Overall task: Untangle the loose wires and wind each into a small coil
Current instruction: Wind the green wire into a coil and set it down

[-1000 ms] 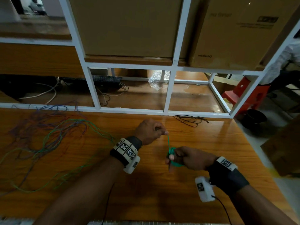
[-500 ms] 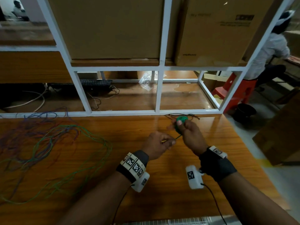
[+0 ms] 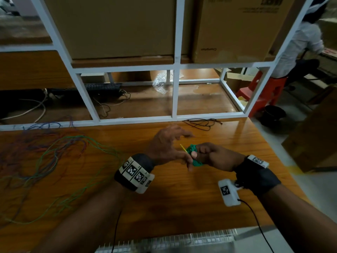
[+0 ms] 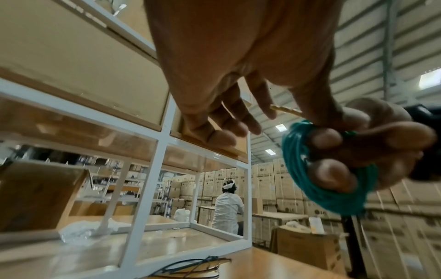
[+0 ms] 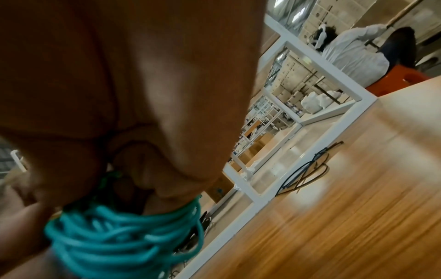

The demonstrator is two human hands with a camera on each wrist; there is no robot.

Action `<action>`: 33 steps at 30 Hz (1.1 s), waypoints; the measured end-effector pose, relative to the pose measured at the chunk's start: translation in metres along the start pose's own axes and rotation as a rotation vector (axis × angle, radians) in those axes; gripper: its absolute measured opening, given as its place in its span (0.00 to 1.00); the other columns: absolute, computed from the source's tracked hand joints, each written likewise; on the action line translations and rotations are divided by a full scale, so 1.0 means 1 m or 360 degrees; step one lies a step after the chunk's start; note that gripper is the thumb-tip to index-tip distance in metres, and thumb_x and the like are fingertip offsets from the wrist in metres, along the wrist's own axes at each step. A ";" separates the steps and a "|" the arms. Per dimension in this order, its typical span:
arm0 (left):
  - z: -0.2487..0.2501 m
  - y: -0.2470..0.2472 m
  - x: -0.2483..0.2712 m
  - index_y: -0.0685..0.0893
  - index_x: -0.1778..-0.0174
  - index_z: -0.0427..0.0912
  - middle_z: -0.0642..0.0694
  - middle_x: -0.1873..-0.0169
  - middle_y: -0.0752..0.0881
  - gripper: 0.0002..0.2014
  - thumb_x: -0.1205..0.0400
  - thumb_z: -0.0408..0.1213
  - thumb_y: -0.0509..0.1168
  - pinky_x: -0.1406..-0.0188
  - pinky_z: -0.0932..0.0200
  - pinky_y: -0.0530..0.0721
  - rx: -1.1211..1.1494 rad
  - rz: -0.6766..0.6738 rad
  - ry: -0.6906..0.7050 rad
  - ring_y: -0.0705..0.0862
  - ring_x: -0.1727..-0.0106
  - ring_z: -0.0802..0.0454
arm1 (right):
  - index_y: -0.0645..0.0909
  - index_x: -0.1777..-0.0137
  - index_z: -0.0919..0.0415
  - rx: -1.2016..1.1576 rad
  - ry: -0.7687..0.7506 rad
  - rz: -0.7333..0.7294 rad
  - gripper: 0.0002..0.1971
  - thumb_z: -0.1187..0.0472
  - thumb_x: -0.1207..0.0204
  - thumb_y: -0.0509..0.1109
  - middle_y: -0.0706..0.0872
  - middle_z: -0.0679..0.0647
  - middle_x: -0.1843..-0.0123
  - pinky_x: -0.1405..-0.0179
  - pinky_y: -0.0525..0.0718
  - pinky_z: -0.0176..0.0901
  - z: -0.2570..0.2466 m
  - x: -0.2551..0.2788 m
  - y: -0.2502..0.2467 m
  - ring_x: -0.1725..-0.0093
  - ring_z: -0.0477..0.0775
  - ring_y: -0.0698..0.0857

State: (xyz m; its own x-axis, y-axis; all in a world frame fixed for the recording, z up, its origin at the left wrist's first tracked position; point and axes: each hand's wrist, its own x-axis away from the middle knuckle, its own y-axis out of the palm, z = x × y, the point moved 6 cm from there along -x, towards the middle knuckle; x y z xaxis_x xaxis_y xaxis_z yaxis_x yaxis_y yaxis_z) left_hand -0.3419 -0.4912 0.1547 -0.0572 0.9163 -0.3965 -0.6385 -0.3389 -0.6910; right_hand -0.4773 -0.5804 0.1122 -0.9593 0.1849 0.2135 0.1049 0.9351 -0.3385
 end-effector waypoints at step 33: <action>-0.035 0.015 0.021 0.91 0.44 0.36 0.35 0.50 0.92 0.19 0.26 0.44 0.79 0.56 0.47 0.93 0.1576 0.0421 -0.0314 0.91 0.48 0.35 | 0.83 0.46 0.76 -0.1023 0.0169 0.0048 0.26 0.48 0.11 0.62 0.87 0.73 0.47 0.33 0.84 0.50 -0.028 -0.017 -0.006 0.45 0.68 0.88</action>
State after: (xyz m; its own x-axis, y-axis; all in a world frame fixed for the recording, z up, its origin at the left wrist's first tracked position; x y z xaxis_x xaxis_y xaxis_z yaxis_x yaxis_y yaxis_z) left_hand -0.3259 -0.4848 0.1154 -0.3544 0.8871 -0.2957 -0.9259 -0.2886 0.2437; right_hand -0.4545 -0.5809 0.1363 -0.9259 0.2117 0.3128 0.2986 0.9174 0.2630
